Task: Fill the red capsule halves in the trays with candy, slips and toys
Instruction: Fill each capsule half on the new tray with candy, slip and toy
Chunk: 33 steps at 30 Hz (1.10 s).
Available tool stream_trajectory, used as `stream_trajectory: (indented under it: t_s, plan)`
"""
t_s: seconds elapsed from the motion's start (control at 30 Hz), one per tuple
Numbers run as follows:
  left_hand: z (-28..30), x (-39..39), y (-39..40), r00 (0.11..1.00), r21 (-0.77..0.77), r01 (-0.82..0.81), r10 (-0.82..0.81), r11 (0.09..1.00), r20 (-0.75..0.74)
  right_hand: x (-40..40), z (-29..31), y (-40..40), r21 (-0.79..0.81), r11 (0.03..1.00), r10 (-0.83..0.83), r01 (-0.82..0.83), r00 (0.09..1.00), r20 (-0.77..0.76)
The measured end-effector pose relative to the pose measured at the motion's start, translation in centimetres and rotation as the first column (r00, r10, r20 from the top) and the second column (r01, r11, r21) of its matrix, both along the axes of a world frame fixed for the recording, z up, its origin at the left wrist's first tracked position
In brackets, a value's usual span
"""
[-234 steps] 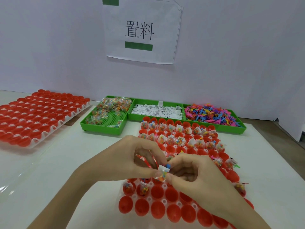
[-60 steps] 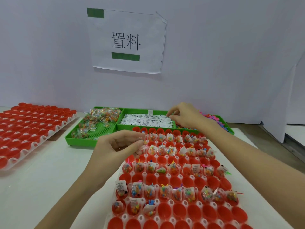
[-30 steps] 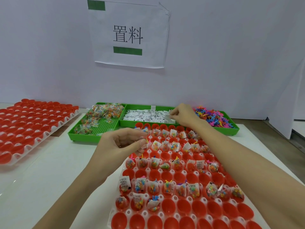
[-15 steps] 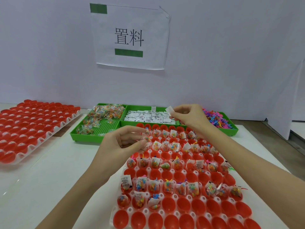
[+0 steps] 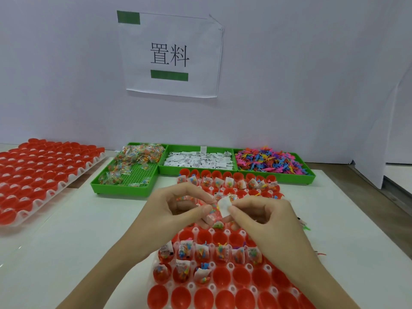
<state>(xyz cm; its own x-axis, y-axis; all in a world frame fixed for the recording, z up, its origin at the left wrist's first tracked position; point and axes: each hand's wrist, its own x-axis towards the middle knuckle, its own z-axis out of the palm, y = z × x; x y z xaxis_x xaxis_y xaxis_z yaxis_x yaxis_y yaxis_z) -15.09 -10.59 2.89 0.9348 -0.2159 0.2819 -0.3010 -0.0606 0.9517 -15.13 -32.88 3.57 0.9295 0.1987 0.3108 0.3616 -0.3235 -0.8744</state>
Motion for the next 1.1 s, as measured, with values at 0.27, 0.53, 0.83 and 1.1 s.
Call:
stream_trajectory:
  t_s: [0.27, 0.53, 0.83, 1.1]
  plan:
    - [0.2, -0.7, -0.8, 0.994, 0.008, 0.093, -0.093, 0.996, 0.054, -1.4, -0.5, -0.4, -0.014, 1.000, -0.006, 0.007, 1.000, 0.025]
    - [0.5, -1.1, -1.3, 0.984, 0.096, -0.054, 0.037, 0.994, 0.172, -1.7, -0.7, -0.4, -0.029, 0.997, 0.076, -0.076, 0.997, -0.001]
    - [0.7, -1.4, -1.6, 0.992, 0.079, -0.039, 0.029, 0.996, 0.123, -1.7, -0.8, -0.2, -0.028, 0.999, 0.022, -0.022, 0.999, 0.027]
    - [1.0, -1.5, -1.3, 0.994, 0.079, -0.038, 0.030, 0.996, 0.107, -1.4, 0.8, -0.9, -0.052, 0.995, 0.080, -0.081, 0.996, -0.029]
